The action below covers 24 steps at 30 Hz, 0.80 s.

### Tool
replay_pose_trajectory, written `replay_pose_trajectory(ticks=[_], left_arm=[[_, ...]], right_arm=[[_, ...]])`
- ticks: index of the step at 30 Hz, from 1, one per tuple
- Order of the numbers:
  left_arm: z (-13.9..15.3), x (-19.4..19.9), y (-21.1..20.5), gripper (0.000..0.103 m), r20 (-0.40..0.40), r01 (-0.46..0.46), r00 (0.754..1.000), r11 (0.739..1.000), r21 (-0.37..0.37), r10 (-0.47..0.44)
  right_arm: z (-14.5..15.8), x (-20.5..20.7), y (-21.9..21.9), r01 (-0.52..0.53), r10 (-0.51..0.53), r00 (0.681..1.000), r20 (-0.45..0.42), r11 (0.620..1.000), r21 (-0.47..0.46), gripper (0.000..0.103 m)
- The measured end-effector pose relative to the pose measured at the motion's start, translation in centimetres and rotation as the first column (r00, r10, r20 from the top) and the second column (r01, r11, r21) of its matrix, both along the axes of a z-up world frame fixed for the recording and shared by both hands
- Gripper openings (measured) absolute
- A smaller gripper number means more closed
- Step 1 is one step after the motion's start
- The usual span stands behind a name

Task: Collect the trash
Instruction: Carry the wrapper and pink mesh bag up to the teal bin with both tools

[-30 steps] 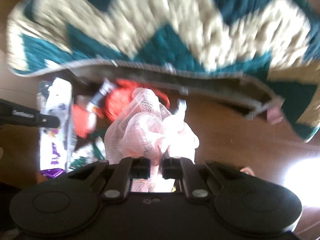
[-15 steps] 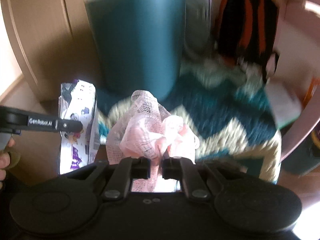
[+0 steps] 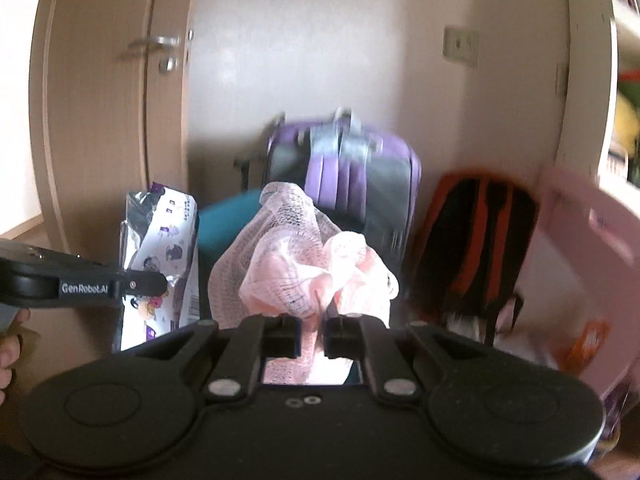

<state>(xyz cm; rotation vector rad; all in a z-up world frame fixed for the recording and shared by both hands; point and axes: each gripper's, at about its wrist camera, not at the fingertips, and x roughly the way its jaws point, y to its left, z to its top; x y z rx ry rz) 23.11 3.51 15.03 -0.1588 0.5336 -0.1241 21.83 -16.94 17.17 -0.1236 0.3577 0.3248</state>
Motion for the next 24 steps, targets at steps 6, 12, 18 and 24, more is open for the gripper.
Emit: replay_pose_trajectory(ticks=[6,12,18,24], left_arm=[[3.9,4.9,0.2,0.005,0.033,-0.013,0.999,1.000,-0.001,0.013],[4.6,10.4,0.9,0.005,0.004,-0.024,1.000,0.998,0.050,0.023],[2.0,15.2,1.5,0.005,-0.087,-0.019,0.996,0.993,0.119,0.030],[-1.2,17.9,1.1,0.005,-0.141,0.019,0.990,0.983,0.184,0.007]], right_arm=[[3.9,4.6,1.5,0.025,-0.026,0.999,0.019,0.999,0.028,0.007],[4.5,10.2,3.5,0.028,-0.027,0.999,-0.036,0.999,0.030,0.007],[2.2,14.9,5.9,-0.010,0.009,0.989,-0.146,1.000,-0.006,0.007],[-0.7,17.6,8.1,-0.052,0.040,0.976,-0.213,0.997,-0.049,0.007]])
